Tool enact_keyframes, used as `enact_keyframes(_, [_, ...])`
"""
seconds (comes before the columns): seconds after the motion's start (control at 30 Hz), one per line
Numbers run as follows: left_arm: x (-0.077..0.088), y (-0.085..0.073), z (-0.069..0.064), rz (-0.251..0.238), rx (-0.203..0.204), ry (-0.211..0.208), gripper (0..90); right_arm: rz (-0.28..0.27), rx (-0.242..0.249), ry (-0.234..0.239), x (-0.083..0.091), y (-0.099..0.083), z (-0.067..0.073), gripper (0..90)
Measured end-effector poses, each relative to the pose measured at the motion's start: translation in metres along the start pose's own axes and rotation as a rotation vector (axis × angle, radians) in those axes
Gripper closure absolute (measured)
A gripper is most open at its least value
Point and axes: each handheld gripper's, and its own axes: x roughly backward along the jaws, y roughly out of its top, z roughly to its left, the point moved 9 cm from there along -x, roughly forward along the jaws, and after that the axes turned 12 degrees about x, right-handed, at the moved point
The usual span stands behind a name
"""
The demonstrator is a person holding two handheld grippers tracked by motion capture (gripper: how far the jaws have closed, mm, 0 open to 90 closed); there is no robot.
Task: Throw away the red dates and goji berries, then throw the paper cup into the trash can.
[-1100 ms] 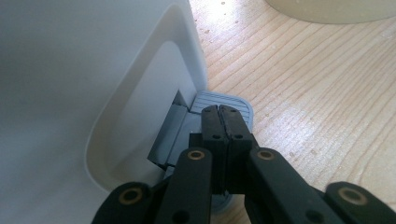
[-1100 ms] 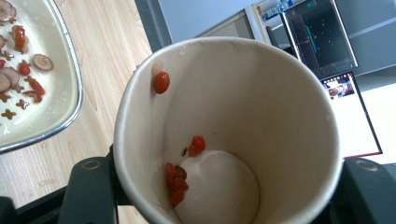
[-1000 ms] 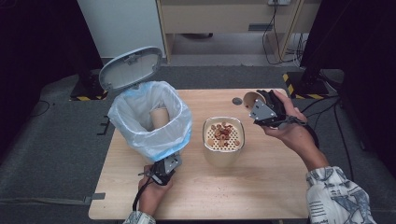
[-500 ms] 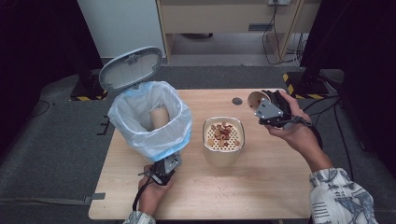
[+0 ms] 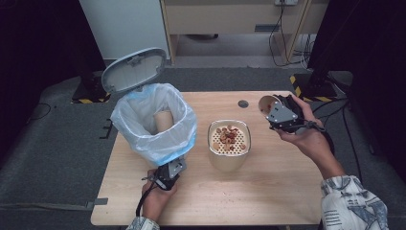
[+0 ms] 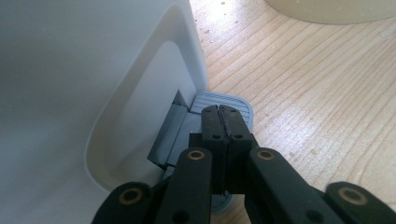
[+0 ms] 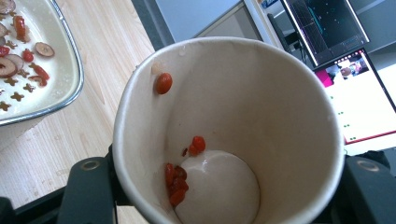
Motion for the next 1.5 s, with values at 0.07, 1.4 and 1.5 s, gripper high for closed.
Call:
enact_keyframes(0.07, [0.000, 0.000, 0.000, 0.002, -0.001, 0.000, 88.7, -0.002, -0.002, -0.001, 0.001, -0.001, -0.001, 33.8])
enact_keyframes(1.4, [0.000, 0.000, 0.000, 0.001, -0.001, 0.000, 88.7, -0.138, -0.488, 0.278, -0.003, -0.035, 0.019, 33.8])
enact_keyframes(1.5, [0.000, 0.000, 0.000, 0.001, -0.002, 0.002, 88.7, -0.141, -0.509, 0.289, -0.002, -0.036, 0.018, 33.7])
